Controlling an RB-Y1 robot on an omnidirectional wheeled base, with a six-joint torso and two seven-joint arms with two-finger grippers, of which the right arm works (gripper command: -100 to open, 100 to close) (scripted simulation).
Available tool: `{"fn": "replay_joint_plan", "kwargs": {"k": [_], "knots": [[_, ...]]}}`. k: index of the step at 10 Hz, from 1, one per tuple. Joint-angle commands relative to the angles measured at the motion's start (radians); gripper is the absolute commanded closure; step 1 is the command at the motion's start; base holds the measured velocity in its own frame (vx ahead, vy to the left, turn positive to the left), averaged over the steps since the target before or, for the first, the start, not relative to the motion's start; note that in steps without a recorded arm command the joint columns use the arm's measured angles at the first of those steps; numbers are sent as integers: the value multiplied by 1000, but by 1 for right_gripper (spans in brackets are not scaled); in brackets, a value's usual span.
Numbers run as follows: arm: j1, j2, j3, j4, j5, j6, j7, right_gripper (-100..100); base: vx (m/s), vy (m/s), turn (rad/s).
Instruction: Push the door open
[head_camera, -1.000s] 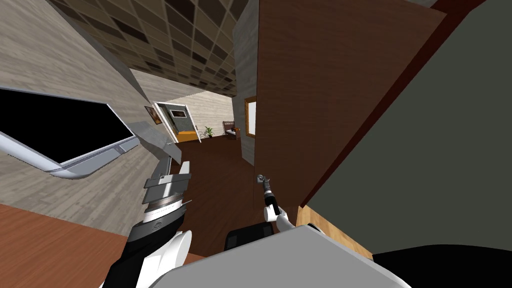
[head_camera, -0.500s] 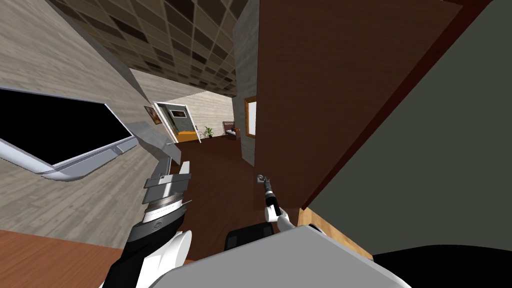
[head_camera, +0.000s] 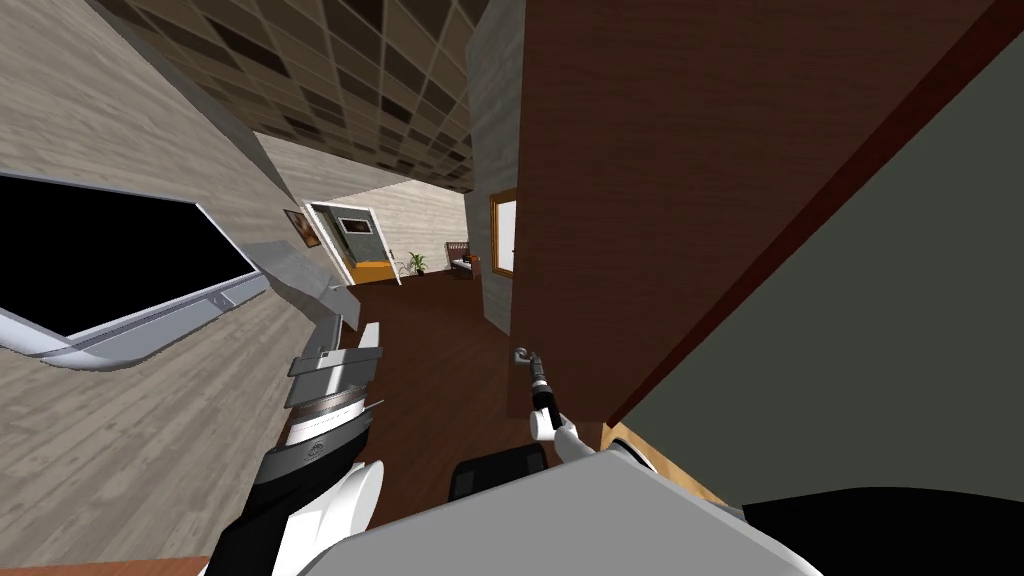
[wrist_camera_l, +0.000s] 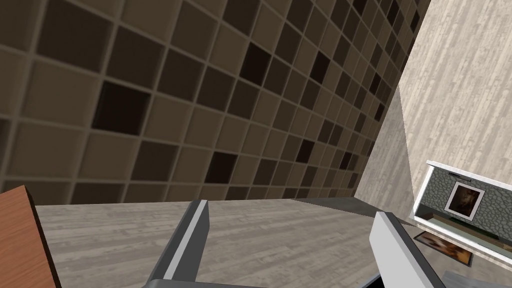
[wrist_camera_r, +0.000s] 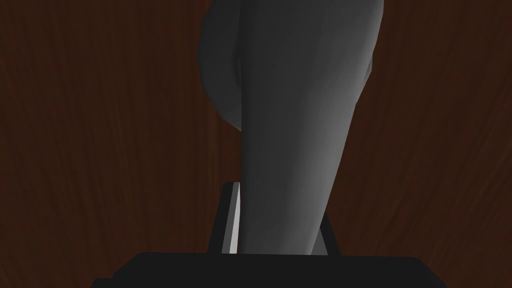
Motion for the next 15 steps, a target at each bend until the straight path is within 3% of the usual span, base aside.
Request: {"fn": "replay_joint_plan", "kwargs": {"k": [1, 5, 6, 8, 10, 12, 15], "knots": [[21, -24, -11, -33, -17, -2, 14, 100, 97, -11, 19], [21, -24, -11, -33, -17, -2, 14, 100, 4, 0, -10], [24, -21, -10, -38, -44, -9, 32, 100, 44, 9, -4], [24, -21, -10, -38, -44, -9, 32, 100, 59, 6, -19], [29, -10, -8, -46, -83, -18, 57, 100, 97, 35, -13], [29, -10, -8, -46, -83, -18, 57, 100, 54, 8, -6], [38, 34, -6, -59, -150, -34, 100, 100, 91, 88, -51]]}}
